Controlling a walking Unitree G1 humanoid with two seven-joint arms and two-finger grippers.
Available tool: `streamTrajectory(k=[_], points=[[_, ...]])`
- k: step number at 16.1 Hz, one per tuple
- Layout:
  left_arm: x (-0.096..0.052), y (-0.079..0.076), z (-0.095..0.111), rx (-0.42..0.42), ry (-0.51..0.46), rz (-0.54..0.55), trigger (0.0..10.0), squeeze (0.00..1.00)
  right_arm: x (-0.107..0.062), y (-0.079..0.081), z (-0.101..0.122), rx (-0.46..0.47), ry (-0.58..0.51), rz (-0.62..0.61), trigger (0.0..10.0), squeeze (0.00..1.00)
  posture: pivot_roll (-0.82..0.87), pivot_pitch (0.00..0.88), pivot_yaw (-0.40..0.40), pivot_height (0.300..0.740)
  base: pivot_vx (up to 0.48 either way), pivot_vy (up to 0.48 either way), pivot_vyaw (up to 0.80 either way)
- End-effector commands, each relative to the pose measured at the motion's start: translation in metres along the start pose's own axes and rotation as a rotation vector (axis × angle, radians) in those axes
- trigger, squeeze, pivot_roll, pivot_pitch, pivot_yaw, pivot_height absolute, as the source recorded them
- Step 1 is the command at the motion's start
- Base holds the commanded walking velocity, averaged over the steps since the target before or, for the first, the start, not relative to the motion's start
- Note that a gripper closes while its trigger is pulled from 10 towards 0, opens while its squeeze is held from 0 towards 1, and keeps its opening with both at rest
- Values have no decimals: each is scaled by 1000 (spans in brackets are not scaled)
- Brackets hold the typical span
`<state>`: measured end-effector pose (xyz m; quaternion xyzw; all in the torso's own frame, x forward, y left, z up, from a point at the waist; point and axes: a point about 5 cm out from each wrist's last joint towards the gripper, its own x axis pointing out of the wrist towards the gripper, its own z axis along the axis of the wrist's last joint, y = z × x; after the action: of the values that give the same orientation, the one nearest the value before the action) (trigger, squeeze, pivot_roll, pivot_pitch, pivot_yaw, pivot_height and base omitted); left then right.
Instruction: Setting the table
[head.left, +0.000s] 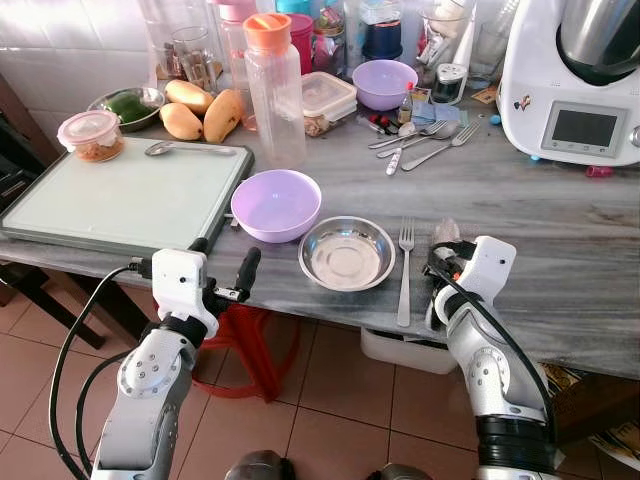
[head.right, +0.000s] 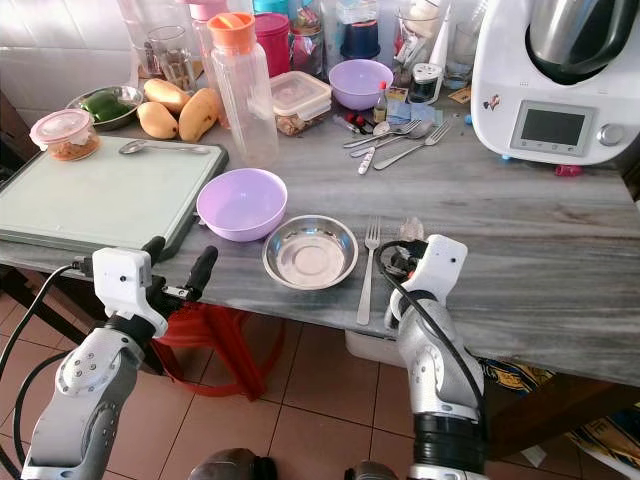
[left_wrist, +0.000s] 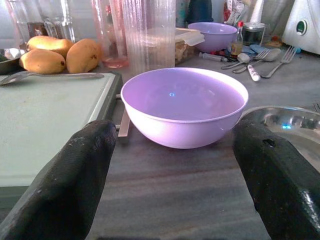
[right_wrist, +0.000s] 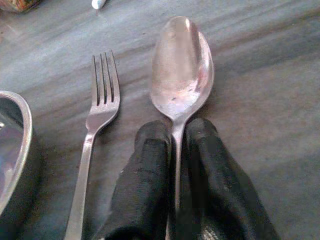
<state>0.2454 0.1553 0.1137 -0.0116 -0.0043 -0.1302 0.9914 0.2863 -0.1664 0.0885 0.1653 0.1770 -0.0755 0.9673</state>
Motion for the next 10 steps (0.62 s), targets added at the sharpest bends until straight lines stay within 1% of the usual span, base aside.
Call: streamTrajectory(k=[1, 5, 6, 7, 10], points=[[2, 1, 2, 9, 3, 4, 10000, 0, 0, -5, -20, 3, 100, -28, 10000, 655, 34, 18, 64, 740, 0, 0, 0], [2, 0, 1, 5, 3, 2, 10000, 0, -1, -6, -20, -2, 100, -30, 10000, 659, 32, 18, 64, 740, 0, 0, 0], [2, 0, 1, 5, 3, 1, 10000, 0, -1, -6, -20, -3, 99, -30, 10000, 753, 33, 18, 63, 740, 0, 0, 0], [3, 0, 1, 5, 3, 2, 10000, 0, -1, -7, -19, -12, 92, -32, 10000, 929, 32, 18, 63, 740, 0, 0, 0], [3, 0, 2, 3, 2, 2, 10000, 0, -1, -8, -19, -16, 95, -32, 10000, 894, 35, 17, 62, 740, 0, 0, 0]])
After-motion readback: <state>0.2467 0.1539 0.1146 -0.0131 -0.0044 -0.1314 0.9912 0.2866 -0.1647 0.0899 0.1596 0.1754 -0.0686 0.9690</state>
